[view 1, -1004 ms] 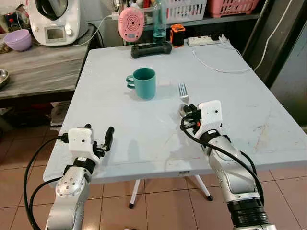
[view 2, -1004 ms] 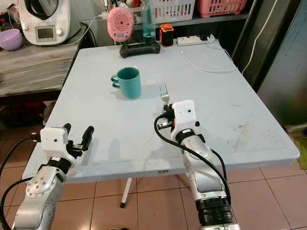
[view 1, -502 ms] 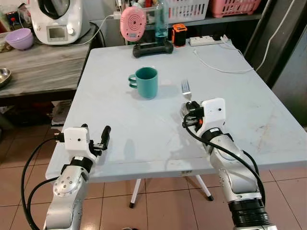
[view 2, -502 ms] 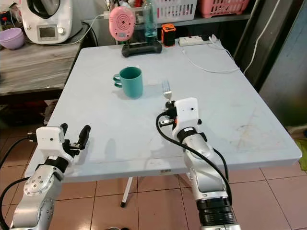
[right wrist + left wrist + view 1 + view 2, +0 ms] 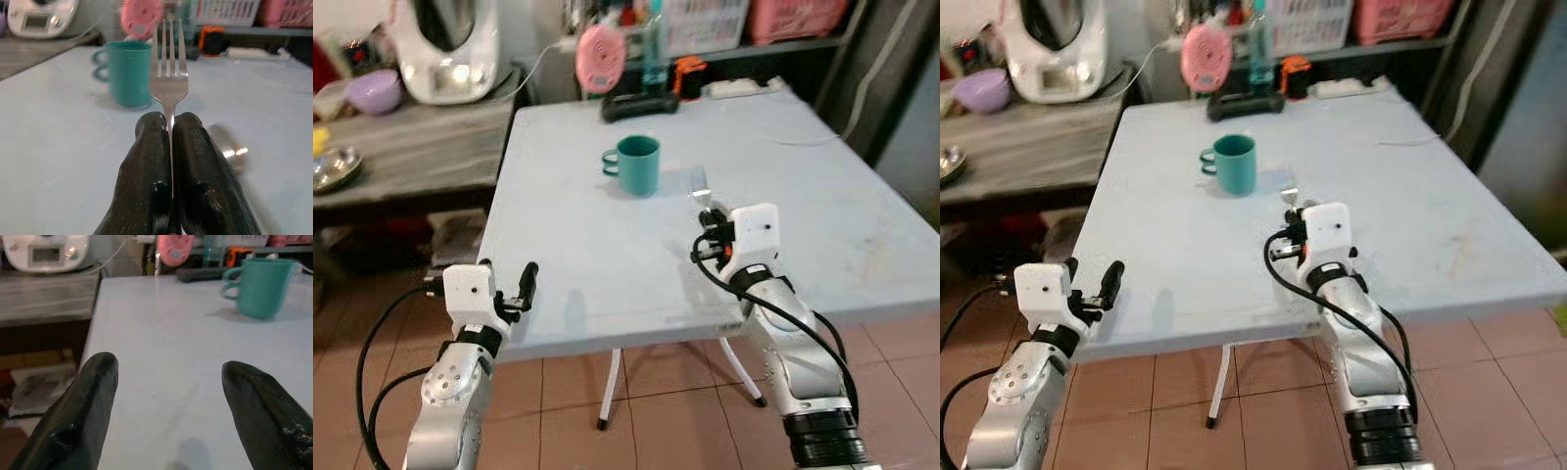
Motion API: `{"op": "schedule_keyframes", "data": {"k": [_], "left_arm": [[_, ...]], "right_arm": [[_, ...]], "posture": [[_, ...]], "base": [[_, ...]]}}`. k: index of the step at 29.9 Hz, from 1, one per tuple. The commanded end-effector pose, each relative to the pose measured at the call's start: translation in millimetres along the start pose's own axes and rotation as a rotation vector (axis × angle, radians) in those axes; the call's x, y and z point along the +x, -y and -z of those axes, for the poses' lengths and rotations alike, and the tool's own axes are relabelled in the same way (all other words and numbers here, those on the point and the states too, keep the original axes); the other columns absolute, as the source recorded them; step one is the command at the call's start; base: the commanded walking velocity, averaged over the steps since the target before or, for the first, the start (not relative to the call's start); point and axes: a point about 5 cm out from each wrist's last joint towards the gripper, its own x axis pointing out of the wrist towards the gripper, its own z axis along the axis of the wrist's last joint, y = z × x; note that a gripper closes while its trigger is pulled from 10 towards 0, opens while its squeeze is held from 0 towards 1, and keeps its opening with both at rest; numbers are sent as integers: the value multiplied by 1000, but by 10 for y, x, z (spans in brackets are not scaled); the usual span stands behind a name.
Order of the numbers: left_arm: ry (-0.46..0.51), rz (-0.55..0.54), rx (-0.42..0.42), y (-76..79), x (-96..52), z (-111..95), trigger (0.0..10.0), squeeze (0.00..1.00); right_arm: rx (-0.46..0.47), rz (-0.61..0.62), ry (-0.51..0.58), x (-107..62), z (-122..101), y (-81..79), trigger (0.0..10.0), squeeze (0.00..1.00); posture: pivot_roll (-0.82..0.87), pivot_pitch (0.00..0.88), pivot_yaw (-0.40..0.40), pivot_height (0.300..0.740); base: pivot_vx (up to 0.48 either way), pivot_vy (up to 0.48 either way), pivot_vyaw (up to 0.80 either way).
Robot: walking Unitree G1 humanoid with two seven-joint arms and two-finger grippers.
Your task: Setting the table
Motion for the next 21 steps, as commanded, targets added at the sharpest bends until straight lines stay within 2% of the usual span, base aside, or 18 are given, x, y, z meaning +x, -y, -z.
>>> {"op": "schedule_keyframes", "data": {"k": [1,21], "left_arm": [[-15,-18,9,-64,-24,22,10000,0],[5,-45,14,-55,-4,1,10000,0]], "right_arm": [[0,-27,39,39,-94,-85,10000,0],[-11,-21,59,76,-114,-97,10000,0]], "posture": [[-112,50,80,740],[-97,37,85,740]], "base": [[0,480,0],[0,480,0]]}}
